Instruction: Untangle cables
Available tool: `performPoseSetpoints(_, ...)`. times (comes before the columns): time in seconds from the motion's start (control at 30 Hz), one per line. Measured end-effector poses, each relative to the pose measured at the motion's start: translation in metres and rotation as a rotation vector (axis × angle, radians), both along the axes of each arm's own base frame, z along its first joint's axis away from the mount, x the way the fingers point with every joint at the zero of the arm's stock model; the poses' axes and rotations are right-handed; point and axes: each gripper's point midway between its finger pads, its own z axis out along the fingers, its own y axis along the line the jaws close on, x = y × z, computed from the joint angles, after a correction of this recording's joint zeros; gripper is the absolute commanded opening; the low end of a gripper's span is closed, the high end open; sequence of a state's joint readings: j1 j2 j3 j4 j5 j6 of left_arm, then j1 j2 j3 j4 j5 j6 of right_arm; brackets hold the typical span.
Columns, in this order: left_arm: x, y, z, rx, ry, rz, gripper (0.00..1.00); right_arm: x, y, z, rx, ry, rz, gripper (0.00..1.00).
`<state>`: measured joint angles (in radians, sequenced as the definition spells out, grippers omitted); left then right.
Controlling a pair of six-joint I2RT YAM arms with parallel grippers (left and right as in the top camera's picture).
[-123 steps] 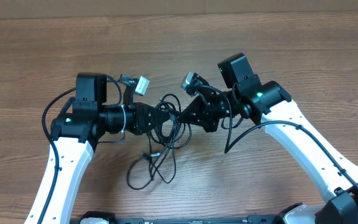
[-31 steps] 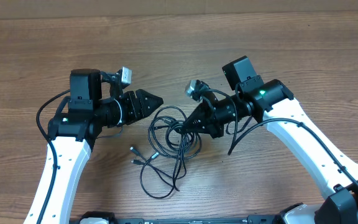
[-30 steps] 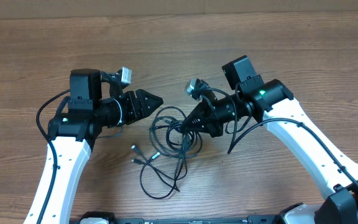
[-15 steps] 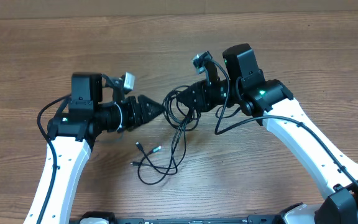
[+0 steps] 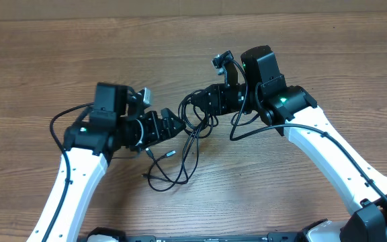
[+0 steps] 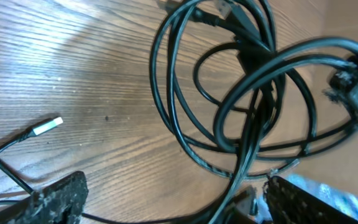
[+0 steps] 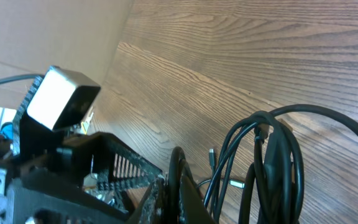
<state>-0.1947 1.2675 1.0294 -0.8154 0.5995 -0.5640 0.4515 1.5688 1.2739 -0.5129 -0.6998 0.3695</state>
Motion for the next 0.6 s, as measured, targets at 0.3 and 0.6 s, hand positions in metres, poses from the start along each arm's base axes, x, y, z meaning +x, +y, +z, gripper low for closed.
performPoseSetpoints(0.3, 0.02, -0.023, -0.025, 0.063, 0.03, 0.056, 0.87, -0.006, 0.003, 0.003, 0.03, 0.031, 0.019, 0.04)
performPoseSetpoints(0.6, 0.055, -0.036, -0.052, 0.05, 0.026, 0.099, 0.75, -0.008, 0.004, 0.006, 0.054, 0.069, 0.017, 0.04)
